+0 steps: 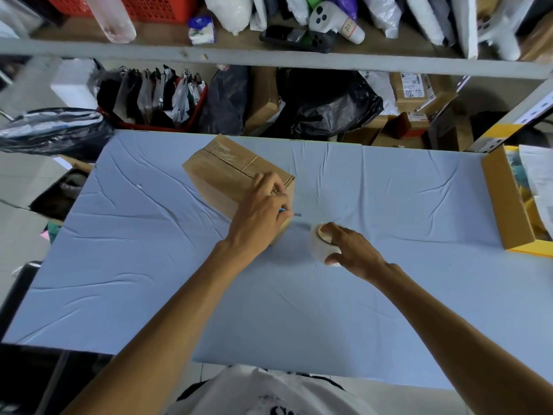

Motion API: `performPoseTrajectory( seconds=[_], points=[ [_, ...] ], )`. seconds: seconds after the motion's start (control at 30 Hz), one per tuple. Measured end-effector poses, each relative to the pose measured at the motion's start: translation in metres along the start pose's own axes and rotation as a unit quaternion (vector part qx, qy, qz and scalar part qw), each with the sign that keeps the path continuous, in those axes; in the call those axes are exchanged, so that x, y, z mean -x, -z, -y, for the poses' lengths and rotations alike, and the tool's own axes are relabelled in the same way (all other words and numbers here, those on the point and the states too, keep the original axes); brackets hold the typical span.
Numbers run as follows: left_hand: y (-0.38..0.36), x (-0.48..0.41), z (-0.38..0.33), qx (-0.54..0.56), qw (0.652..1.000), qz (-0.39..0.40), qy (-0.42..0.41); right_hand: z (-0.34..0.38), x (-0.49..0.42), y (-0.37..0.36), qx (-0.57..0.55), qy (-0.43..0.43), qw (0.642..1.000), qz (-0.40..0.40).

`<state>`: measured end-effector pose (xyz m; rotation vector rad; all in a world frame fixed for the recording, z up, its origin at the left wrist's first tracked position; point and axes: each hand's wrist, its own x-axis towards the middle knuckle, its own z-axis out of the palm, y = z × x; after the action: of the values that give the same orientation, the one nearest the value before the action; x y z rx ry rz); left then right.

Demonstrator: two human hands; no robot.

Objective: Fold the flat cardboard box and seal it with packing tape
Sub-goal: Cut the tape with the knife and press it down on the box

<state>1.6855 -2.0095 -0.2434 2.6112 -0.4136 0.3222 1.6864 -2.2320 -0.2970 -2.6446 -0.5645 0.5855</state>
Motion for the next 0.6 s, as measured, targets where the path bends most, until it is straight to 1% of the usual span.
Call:
performPoseTrajectory(
  seconds=[0.07,0.13,0.23,0.3,0.37,0.47,0.53,0.6],
  points=[
    [-0.001,0.014,-0.003,0.041,0.999,0.016,-0.015,0.0,-0.002,-0.005,0.01,0.0,1.0,0.027],
    [-0.008,0.036,-0.001,0.102,0.991,0.081,0.011,-0.002,-0.002,-0.011,0.031,-0.007,0.998,0.06],
    [-0.031,0.072,0.01,0.147,0.965,0.184,0.115,-0.004,0.002,-0.02,0.048,-0.015,0.995,0.081],
    [-0.048,0.087,0.02,0.164,0.944,0.222,0.181,-0.003,0.005,-0.024,0.062,-0.015,0.996,0.057],
    [-0.061,0.091,0.028,0.192,0.926,0.231,0.231,-0.002,0.006,-0.025,0.081,-0.016,0.996,0.013],
    [-0.073,0.087,0.036,0.213,0.903,0.217,0.303,-0.003,0.003,-0.025,0.085,-0.029,0.995,-0.034],
    [-0.08,0.085,0.041,0.192,0.899,0.209,0.334,-0.003,0.0,-0.026,0.091,-0.028,0.995,-0.034],
    [-0.087,0.085,0.043,0.152,0.907,0.199,0.339,-0.003,-0.001,-0.029,0.091,-0.026,0.995,-0.027]
  ],
)
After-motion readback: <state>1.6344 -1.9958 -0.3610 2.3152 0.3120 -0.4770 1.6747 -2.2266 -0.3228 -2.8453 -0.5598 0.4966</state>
